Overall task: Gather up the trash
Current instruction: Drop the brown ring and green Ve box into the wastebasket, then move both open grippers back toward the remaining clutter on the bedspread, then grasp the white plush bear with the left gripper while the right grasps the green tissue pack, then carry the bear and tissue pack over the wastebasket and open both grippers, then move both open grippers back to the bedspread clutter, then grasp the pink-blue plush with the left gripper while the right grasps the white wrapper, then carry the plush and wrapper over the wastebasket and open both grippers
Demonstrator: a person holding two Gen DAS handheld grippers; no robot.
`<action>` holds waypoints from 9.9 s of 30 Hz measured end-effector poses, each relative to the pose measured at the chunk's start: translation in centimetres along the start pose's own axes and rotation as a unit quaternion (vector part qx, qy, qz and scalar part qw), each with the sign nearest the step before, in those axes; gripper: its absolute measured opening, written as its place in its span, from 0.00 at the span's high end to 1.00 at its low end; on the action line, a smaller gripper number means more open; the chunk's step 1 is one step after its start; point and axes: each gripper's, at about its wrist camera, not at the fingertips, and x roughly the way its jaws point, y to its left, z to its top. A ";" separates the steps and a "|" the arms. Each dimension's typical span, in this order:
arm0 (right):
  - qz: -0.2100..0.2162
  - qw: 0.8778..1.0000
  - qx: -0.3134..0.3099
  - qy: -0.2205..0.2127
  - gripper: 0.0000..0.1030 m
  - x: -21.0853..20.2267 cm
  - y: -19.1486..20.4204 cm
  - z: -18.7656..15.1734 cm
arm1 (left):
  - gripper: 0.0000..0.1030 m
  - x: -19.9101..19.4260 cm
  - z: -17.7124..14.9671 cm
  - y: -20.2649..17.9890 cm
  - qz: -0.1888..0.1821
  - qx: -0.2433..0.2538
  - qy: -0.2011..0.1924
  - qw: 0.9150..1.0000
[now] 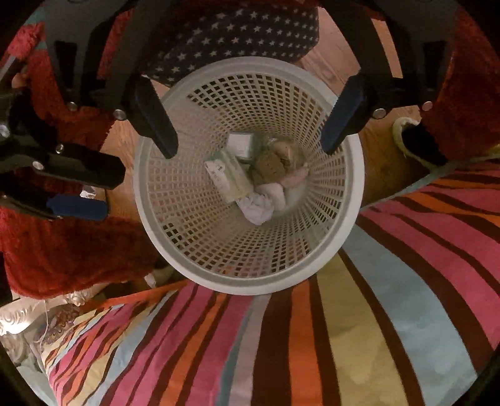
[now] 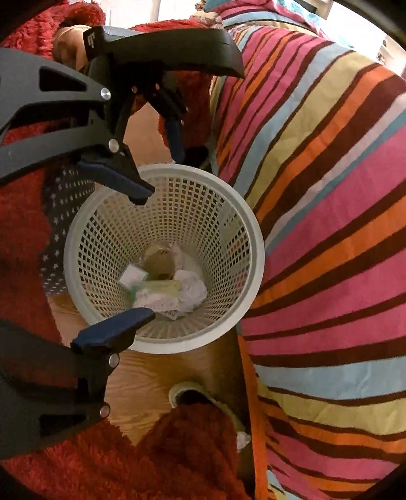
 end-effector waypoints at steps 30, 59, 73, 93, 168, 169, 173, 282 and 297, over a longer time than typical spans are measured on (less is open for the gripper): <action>-0.049 0.926 -0.153 -0.341 0.33 -20.4 6.0 11.8 | 0.13 -26.6 10.6 0.9 0.117 0.105 -0.377 0.913; -0.093 0.934 -0.118 -0.323 0.29 -17.0 5.2 33.4 | 0.13 -24.1 22.8 2.7 0.179 0.257 -0.295 0.902; -0.143 0.943 -0.164 -0.253 0.29 -12.4 6.6 38.6 | 0.13 -21.6 28.1 5.3 0.041 0.210 -0.248 0.945; -0.137 0.947 -0.144 -0.253 0.54 -12.0 5.6 38.5 | 0.51 -21.4 26.1 4.6 0.067 0.156 -0.259 0.951; -0.054 0.918 -0.174 -0.352 0.26 -18.0 9.7 9.9 | 0.17 -26.2 6.7 1.3 0.114 0.016 -0.366 0.924; -0.058 0.909 -0.187 -0.367 0.26 -18.2 10.5 11.7 | 0.17 -26.9 8.7 2.2 0.125 0.015 -0.377 0.918; -0.061 0.911 -0.178 -0.367 0.26 -17.0 12.1 19.1 | 0.17 -28.2 16.7 5.0 0.149 0.005 -0.390 0.909; -0.110 0.985 -0.131 0.018 0.42 0.4 4.7 3.2 | 0.33 -0.2 -0.2 0.0 0.094 0.046 -0.015 0.994; -0.122 0.985 -0.119 0.018 0.36 0.1 3.4 1.1 | 0.15 -1.3 -0.6 -0.1 0.098 0.041 -0.037 0.994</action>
